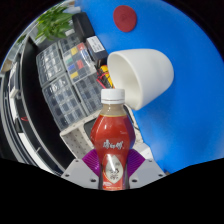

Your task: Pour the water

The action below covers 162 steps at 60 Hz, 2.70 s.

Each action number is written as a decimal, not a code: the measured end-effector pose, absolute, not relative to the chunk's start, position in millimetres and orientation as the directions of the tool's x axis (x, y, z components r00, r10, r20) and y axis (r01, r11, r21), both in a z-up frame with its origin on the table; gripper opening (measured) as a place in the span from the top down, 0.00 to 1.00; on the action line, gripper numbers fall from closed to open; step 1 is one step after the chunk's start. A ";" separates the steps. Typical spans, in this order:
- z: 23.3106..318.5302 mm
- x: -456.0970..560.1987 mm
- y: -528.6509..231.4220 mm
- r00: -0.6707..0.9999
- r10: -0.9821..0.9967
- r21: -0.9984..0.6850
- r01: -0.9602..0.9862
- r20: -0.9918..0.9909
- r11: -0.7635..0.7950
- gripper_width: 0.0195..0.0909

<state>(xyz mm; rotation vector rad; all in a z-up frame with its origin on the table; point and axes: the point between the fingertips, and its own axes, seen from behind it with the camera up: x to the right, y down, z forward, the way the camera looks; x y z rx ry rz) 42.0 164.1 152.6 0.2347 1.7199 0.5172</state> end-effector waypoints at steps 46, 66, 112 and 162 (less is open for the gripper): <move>211.6 53.6 -32.8 -0.075 -0.995 -0.963 -0.256 -0.065 0.083 0.82; 113.6 56.3 -100.6 -0.126 -0.992 -0.938 -0.347 0.027 0.019 0.82; 74.1 -0.5 -121.5 -0.231 -0.972 -0.930 -0.350 -0.035 0.116 0.27; 186.9 -191.9 22.3 -0.049 -0.999 -0.928 -0.371 -0.019 0.036 0.28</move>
